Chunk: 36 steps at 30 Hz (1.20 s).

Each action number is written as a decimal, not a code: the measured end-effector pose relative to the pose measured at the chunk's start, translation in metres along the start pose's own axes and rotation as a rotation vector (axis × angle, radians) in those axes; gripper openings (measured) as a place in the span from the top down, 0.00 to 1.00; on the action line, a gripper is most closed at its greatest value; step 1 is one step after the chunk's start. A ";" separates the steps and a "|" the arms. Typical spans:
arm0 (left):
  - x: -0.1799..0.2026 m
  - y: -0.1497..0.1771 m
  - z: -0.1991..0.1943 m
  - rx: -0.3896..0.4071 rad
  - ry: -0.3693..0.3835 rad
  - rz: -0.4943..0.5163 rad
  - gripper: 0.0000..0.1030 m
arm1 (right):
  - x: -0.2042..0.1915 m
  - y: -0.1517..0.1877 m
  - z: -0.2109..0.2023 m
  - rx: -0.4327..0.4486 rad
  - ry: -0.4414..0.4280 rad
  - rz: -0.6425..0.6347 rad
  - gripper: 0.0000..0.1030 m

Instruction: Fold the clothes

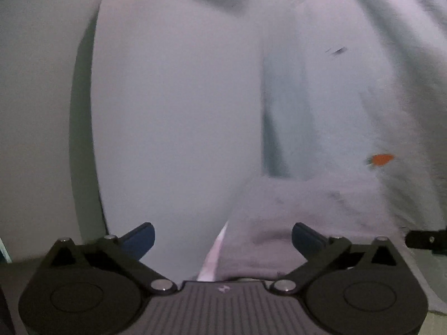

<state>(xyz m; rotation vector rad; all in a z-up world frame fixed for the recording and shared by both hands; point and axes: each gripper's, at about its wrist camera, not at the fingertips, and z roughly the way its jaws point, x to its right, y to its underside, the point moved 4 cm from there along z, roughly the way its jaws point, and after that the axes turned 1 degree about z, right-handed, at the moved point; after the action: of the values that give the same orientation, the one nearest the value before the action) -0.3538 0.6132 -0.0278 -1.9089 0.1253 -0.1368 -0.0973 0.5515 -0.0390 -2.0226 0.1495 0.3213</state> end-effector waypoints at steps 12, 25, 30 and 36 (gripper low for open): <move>0.042 0.030 -0.144 -0.025 0.115 -0.065 0.00 | -0.024 0.044 -0.168 0.057 0.125 -0.088 0.00; 0.037 0.115 -0.275 -0.152 0.174 -0.009 0.00 | -0.027 0.164 -0.282 -0.055 0.214 -0.056 0.00; 0.035 0.127 -0.299 -0.160 0.177 0.026 0.00 | -0.028 0.193 -0.310 -0.079 0.229 -0.043 0.00; 0.033 0.130 -0.310 -0.161 0.177 0.047 0.00 | -0.031 0.203 -0.324 -0.070 0.239 -0.034 0.00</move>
<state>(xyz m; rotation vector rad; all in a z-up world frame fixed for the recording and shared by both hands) -0.3722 0.2759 -0.0458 -2.0502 0.3087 -0.2715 -0.1238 0.1699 -0.0656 -2.1262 0.2551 0.0634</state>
